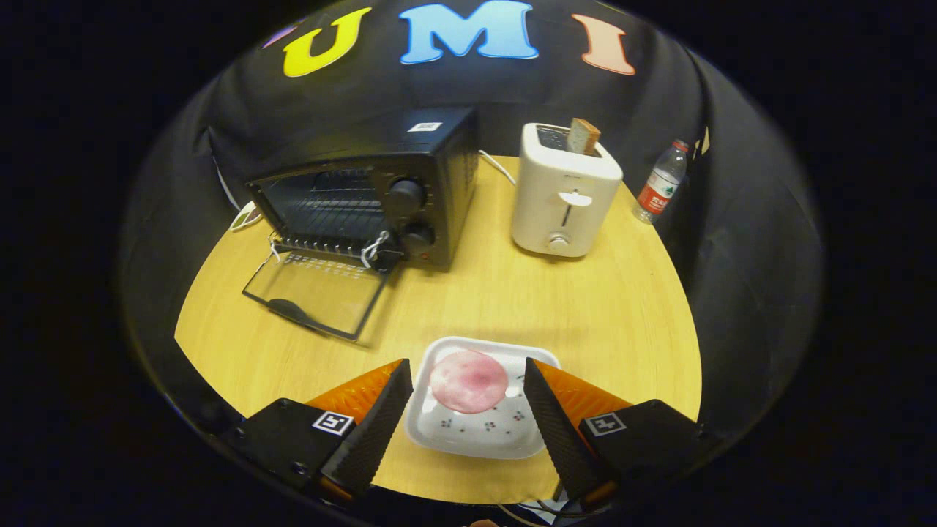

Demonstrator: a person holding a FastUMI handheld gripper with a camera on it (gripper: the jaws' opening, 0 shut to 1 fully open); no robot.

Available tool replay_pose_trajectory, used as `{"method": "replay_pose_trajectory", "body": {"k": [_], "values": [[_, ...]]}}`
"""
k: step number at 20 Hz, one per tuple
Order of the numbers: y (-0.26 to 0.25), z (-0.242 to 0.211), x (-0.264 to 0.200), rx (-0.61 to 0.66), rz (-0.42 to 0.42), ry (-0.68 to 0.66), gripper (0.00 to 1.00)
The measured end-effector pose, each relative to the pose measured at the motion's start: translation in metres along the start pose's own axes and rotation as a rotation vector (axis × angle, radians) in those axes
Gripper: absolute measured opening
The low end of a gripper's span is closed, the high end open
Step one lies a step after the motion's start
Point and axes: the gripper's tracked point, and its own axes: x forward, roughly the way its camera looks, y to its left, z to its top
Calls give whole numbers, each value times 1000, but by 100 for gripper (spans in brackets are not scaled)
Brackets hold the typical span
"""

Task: Open the toaster oven, put the food inside, and close the toaster oven door.

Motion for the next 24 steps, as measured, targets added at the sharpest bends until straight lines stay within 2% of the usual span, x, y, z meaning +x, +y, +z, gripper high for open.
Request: {"method": "replay_pose_trajectory", "body": {"k": [5, 10, 16, 20, 24], "values": [[-54, -23, 26, 67, -4, 123, 96], [-55, -71, 45, 87, 26, 282, 96], [-44, -100, 50, 55, 38, 377, 73], [-44, -99, 52, 50, 32, 368, 58], [-48, -97, 54, 87, 39, 395, 36]]}}
